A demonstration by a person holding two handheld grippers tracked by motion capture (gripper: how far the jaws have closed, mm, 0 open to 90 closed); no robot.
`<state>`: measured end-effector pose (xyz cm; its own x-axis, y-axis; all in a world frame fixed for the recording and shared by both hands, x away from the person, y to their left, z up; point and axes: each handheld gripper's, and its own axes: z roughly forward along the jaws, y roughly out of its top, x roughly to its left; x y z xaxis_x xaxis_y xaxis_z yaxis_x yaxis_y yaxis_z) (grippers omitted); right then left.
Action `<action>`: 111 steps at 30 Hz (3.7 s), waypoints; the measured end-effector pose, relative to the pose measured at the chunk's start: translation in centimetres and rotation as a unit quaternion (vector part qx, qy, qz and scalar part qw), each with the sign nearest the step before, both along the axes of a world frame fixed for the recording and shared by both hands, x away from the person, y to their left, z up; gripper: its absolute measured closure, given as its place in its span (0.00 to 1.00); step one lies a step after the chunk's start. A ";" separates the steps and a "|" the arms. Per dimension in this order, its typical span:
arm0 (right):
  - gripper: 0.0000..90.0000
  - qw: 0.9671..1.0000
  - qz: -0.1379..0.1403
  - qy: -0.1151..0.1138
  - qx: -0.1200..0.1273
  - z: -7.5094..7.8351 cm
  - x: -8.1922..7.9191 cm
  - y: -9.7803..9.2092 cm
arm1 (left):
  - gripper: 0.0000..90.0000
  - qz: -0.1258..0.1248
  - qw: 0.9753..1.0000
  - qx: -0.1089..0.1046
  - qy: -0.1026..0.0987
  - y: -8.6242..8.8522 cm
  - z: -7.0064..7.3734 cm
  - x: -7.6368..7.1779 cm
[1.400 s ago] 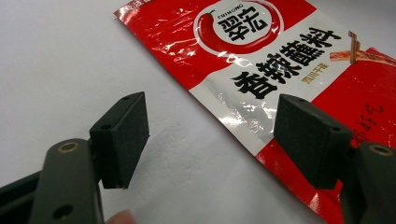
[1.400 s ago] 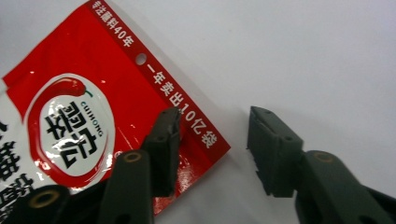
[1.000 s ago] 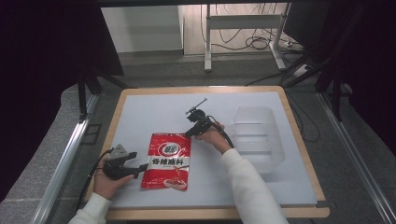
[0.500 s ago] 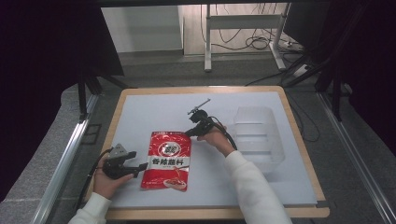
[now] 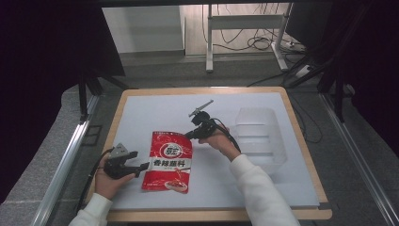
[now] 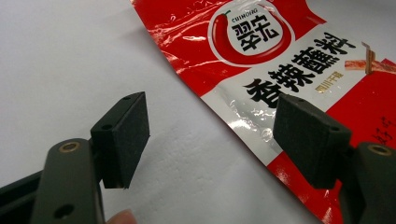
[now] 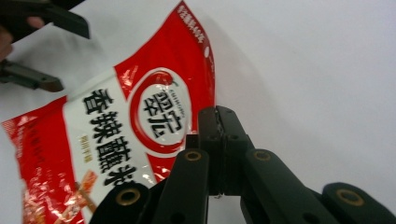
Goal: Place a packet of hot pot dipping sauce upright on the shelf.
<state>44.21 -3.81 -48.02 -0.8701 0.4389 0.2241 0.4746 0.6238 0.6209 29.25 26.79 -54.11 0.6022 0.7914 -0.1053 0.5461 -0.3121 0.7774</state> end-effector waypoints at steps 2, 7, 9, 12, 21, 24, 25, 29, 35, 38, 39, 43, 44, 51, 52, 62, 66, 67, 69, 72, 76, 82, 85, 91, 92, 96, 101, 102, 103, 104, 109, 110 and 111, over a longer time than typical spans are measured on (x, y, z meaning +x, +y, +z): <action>0.99 1.000 0.006 -0.002 0.003 0.3 -0.3 0.0 | 0.29 0.000 1.000 -0.001 0.001 0.0 0.0 0.1; 0.99 1.000 0.026 -0.009 0.004 0.6 -1.3 -0.1 | 0.29 -0.003 1.000 0.003 0.001 -0.1 0.1 0.2; 0.99 1.000 0.028 -0.010 0.003 0.7 -1.7 -0.1 | 0.29 -0.003 1.000 0.003 0.000 -0.1 0.1 0.3; 0.99 0.999 0.033 -0.012 0.003 0.9 -2.0 -0.3 | 0.30 -0.004 1.000 0.001 -0.001 -0.3 0.2 0.5; 0.99 0.999 0.037 -0.011 0.004 0.7 -2.5 -0.8 | 0.30 -0.006 1.000 0.001 0.002 -0.7 0.3 1.4; 0.99 0.999 0.039 -0.011 0.004 0.7 -2.5 -0.7 | 0.30 -0.011 1.000 0.004 0.002 -0.9 0.4 2.0; 0.99 0.999 0.039 -0.011 0.004 0.6 -2.5 -0.7 | 0.30 -0.014 1.000 0.002 0.001 -1.0 0.3 2.3; 0.99 0.999 0.042 -0.009 0.005 0.6 -2.5 -0.6 | 0.30 -0.020 1.000 0.005 0.010 -1.2 0.0 3.3; 0.99 0.999 0.049 -0.006 0.005 0.5 -2.5 -0.6 | 0.30 -0.027 0.999 0.004 0.023 -1.2 -0.3 4.6; 0.99 0.999 0.053 -0.006 0.004 0.5 -2.6 -0.6 | 0.30 -0.031 0.999 0.005 0.024 -1.4 -0.3 5.4; 0.99 0.998 0.055 -0.007 0.004 0.5 -2.6 -0.6 | 0.30 -0.031 0.999 0.005 0.024 -1.4 -0.3 5.4; 0.99 0.998 0.058 -0.007 0.004 0.5 -2.8 -0.4 | 0.30 -0.029 0.999 0.008 0.024 -1.4 -0.6 6.2; 0.99 0.998 0.060 -0.007 0.004 0.5 -2.8 -0.4 | 0.31 -0.027 0.999 0.000 0.025 -1.3 -0.7 6.7; 0.99 0.998 0.066 -0.009 0.003 0.4 -2.7 -0.2 | 0.37 -0.046 0.998 -0.030 0.016 -1.5 -0.7 7.9; 0.99 0.998 0.066 -0.009 0.003 0.4 -2.7 -0.2 | 0.39 -0.046 0.998 -0.030 0.016 -1.5 -0.7 7.9; 0.99 0.998 0.060 -0.009 0.006 0.3 -2.7 -0.4 | 0.56 -0.064 0.998 -0.022 0.011 -1.5 -0.6 7.5; 0.99 0.998 0.058 -0.010 0.006 0.3 -2.8 -0.7 | 0.61 -0.065 0.998 -0.027 0.008 -1.3 0.0 6.7; 0.99 0.998 0.058 -0.012 0.008 0.2 -2.7 -0.8 | 0.63 -0.066 0.997 -0.030 0.007 -1.1 0.1 6.4; 0.99 0.999 0.053 -0.008 0.008 0.1 -2.7 -1.1 | 0.68 -0.071 0.997 -0.037 0.008 -0.9 0.1 5.9; 0.99 0.999 0.051 -0.010 0.009 0.1 -2.7 -1.2 | 0.74 -0.082 0.996 -0.036 0.010 -0.8 0.1 5.3; 0.99 0.999 0.053 -0.011 0.004 0.0 -2.8 -1.1 | 0.78 -0.091 0.996 -0.020 0.003 -1.2 0.2 4.7; 0.98 0.999 0.048 -0.012 0.003 -0.1 -2.8 -1.2 | 0.91 -0.087 0.996 0.001 -0.011 -1.4 0.3 4.3; 0.98 0.999 0.048 -0.012 0.003 -0.1 -2.8 -1.1 | 0.93 -0.087 0.996 0.004 -0.013 -1.4 0.3 4.2; 0.95 0.999 0.050 -0.015 -0.001 -0.1 -2.9 -1.0 | 0.96 -0.091 0.996 0.012 -0.019 -1.4 0.4 4.0; 0.95 0.999 0.050 -0.015 -0.001 -0.1 -2.9 -1.0 | 0.96 -0.091 0.996 0.012 -0.019 -1.4 0.4 4.0; 0.89 0.999 0.052 -0.016 -0.002 -0.1 -2.8 -1.0 | 0.96 -0.094 0.995 0.012 -0.021 -1.4 0.4 4.0; 0.73 0.999 0.045 -0.025 -0.009 0.2 -2.7 -0.6 | 0.96 -0.095 0.995 0.014 -0.022 -1.4 0.3 4.0; 0.71 0.998 0.049 -0.028 -0.013 0.3 -2.6 -0.5 | 0.96 -0.096 0.995 0.014 -0.022 -1.4 0.3 4.0; 0.69 0.998 0.051 -0.028 -0.014 0.4 -2.5 -0.3 | 0.96 -0.097 0.995 0.016 -0.022 -1.4 0.4 4.0; 0.67 0.998 0.051 -0.030 -0.016 0.5 -2.5 -0.1 | 0.96 -0.097 0.995 0.017 -0.023 -1.4 0.4 4.0; 0.61 0.997 0.058 -0.040 -0.031 0.8 -2.3 1.4 | 0.96 -0.098 0.995 0.017 -0.023 -1.4 0.3 4.0; 0.61 0.997 0.059 -0.040 -0.035 0.8 -2.2 1.8 | 0.96 -0.098 0.995 0.017 -0.023 -1.4 0.3 4.0; 0.61 0.997 0.062 -0.042 -0.036 0.8 -2.1 2.1 | 0.96 -0.099 0.995 0.019 -0.023 -1.4 0.3 4.0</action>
<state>42.12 -1.75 -47.24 -0.9330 0.3393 0.1198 0.3394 0.7193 0.6061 33.25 25.38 -53.80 0.7498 0.6601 -0.0457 0.4350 -0.4397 0.7858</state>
